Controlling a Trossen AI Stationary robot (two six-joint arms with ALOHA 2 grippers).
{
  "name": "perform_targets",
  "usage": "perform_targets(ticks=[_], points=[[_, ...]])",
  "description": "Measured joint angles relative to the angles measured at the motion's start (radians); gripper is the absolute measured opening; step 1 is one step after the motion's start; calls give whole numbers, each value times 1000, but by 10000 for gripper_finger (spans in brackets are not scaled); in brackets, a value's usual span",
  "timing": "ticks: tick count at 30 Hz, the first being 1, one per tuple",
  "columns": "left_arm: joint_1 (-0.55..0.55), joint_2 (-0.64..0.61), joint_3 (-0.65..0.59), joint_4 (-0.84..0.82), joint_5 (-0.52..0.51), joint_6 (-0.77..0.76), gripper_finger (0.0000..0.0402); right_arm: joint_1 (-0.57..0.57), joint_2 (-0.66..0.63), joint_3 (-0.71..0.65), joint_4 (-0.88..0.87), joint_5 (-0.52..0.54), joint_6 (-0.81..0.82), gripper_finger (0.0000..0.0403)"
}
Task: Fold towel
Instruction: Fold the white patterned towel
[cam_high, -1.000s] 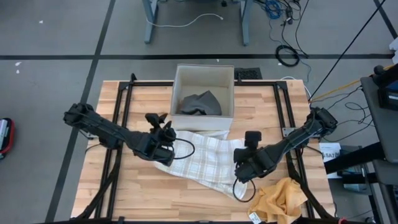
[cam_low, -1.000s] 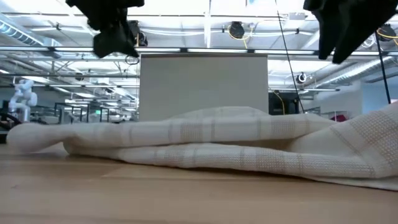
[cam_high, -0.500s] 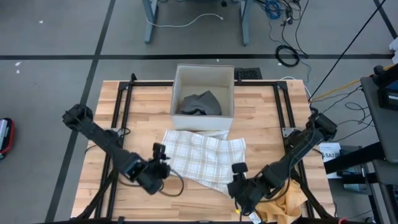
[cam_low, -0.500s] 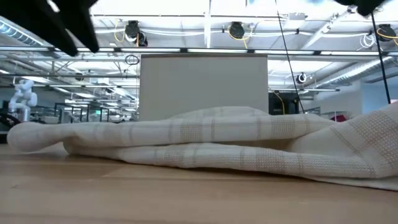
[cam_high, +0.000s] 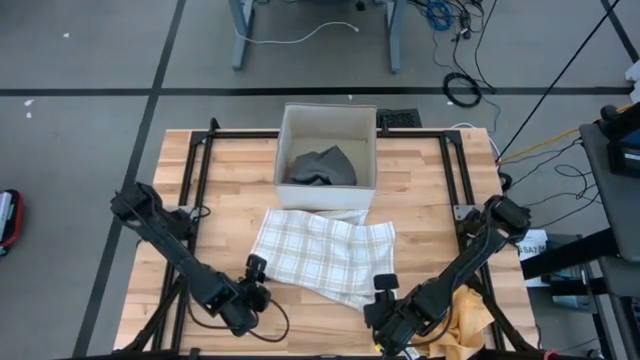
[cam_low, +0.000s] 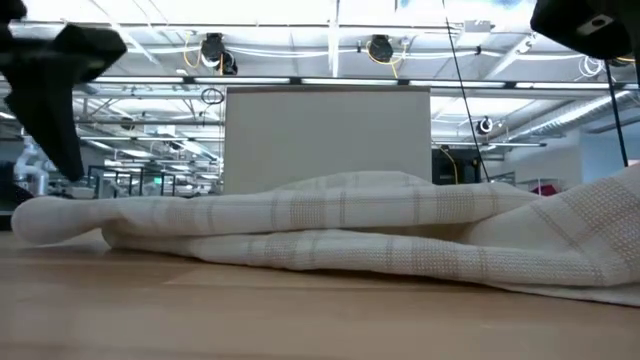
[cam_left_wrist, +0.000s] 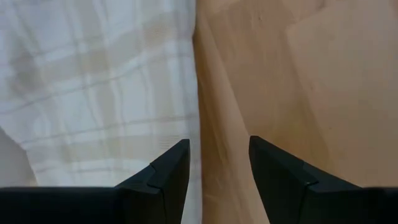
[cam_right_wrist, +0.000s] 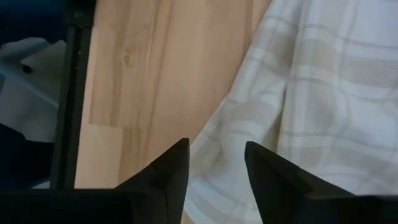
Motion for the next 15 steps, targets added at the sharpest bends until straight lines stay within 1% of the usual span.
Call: perform_targets(ticks=[2, 4, 9, 12, 15], points=[[0, 33, 0, 5, -4, -3, 172, 0, -1, 0, 2, 1, 2, 146], [0, 67, 0, -11, -31, -11, 172, 0, -1, 0, -2, 3, 9, 146], [10, 131, 0, -106, -184, -101, 172, -1, 6, 0, -43, 39, 24, 146], [20, 140, 1, -153, -231, -153, 172, -2, 19, 0, -74, 54, 40, 146], [28, 141, 1, -182, -256, -184, 172, -6, 32, 0, -87, 74, 46, 146]])
